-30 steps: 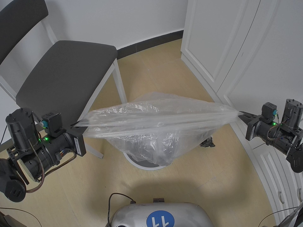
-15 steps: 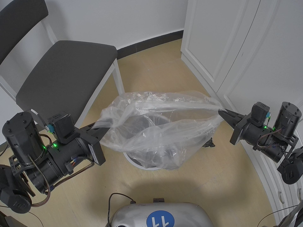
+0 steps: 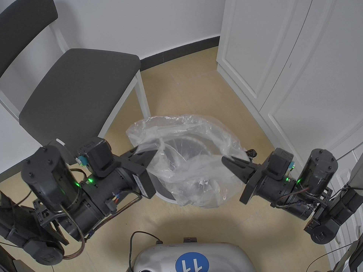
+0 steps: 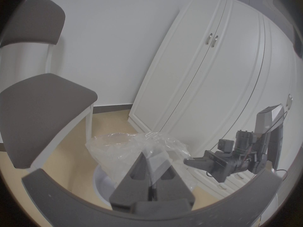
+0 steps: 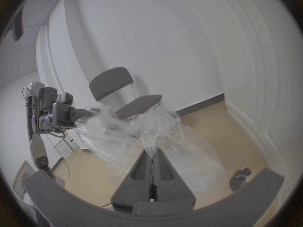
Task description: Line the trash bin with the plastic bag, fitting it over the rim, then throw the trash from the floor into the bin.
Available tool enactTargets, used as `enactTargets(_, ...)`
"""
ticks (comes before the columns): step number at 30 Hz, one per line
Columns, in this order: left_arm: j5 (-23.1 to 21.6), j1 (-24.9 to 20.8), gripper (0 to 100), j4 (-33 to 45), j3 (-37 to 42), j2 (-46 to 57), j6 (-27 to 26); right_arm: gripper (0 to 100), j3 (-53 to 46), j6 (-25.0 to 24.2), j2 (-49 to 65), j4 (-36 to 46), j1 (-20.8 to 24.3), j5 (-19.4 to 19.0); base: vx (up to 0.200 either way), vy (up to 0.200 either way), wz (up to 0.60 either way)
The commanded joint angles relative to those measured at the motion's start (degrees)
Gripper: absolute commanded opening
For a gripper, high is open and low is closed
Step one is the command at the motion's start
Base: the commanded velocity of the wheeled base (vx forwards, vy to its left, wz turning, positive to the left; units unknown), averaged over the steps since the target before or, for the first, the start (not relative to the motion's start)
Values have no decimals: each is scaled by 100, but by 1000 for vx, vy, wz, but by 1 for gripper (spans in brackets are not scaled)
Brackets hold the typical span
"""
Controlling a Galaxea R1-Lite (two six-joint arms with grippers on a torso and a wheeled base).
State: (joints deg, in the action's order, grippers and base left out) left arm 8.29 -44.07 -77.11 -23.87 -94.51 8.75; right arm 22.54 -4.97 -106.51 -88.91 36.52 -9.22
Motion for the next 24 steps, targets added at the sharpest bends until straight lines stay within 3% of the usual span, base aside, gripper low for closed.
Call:
enactTargets(1, 147, -23, 0, -156, 75, -665, -40, 0, -57, -118, -344, -109, 215, -10, 0, 0, 0)
enactTargets(12, 173, 285, 0, -208, 5, -1227, -111, 0, 198, -417, -757, -109, 48, -10, 0, 0, 0)
enactTargets(18, 191, 645, 0, -1026, -171, -1649, -216, 0, 541, -944, -845, -109, 30, 8, 0, 0, 0)
enactTargets(24, 191, 839, 0, -1070, -232, -1605, -366, 0, 717, -1331, -705, -109, 13, 122, 0, 0, 0)
